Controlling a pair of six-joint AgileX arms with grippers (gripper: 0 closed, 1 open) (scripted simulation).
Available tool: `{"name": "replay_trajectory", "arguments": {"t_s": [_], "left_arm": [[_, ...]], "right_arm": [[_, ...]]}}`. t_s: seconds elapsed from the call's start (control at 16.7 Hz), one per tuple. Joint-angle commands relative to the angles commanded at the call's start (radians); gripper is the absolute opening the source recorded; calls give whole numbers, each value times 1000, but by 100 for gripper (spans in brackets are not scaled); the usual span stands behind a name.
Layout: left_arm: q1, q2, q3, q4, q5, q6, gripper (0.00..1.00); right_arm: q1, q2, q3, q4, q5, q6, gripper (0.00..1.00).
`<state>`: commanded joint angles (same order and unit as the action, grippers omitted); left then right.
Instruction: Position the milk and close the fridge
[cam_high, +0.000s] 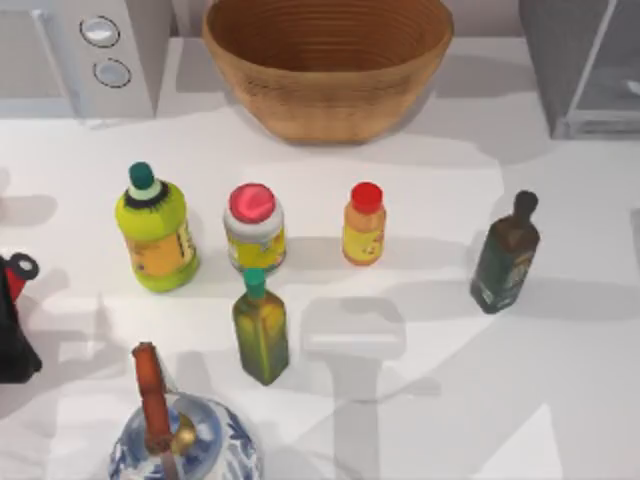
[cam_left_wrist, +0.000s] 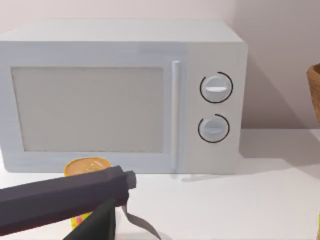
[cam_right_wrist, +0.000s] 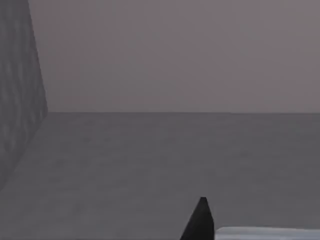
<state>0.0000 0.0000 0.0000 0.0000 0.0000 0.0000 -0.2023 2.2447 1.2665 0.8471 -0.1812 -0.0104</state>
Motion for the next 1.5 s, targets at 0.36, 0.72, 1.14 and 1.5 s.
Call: {"name": "replay_trajectory", "arguments": {"t_s": [0.36, 0.72, 1.14, 1.5], "left_arm": [[0, 0, 0, 0, 0, 0, 100], [0, 0, 0, 0, 0, 0, 100], [0, 0, 0, 0, 0, 0, 100], [0, 0, 0, 0, 0, 0, 100]], "right_arm": [[1, -1, -1, 1, 0, 0, 0], [0, 0, 0, 0, 0, 0, 15], [0, 0, 0, 0, 0, 0, 68], [0, 0, 0, 0, 0, 0, 100]]}}
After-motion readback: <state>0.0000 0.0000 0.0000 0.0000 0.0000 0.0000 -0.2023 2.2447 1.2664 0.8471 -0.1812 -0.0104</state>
